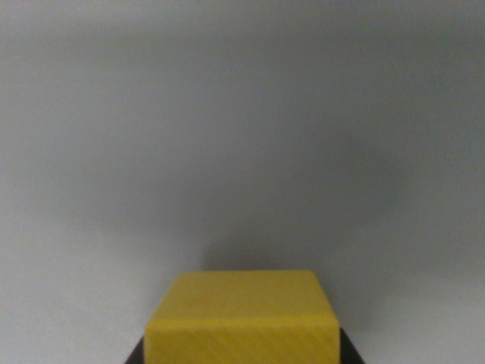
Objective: Pick yellow cube
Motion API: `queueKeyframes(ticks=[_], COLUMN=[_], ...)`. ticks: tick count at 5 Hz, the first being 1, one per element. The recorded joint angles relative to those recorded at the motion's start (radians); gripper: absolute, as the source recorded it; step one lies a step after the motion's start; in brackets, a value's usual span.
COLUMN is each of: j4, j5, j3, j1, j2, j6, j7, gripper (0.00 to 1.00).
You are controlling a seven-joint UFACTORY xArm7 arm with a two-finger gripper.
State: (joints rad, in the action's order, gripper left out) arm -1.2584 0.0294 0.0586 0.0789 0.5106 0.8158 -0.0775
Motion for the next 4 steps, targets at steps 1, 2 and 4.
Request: queueKeyframes(ticks=[1, 2, 4], j4=[-0.015, -0.015, -0.033], j5=[0.0002, 0.0002, 0.0003], j3=[0.0, 0.0, 0.0], j1=[-0.0002, -0.0002, -0.0004], j2=[-0.009, -0.009, -0.019], j6=[0.023, 0.023, 0.053], j7=[-0.001, -0.001, -0.002], gripper=[1.0, 1.0, 1.0])
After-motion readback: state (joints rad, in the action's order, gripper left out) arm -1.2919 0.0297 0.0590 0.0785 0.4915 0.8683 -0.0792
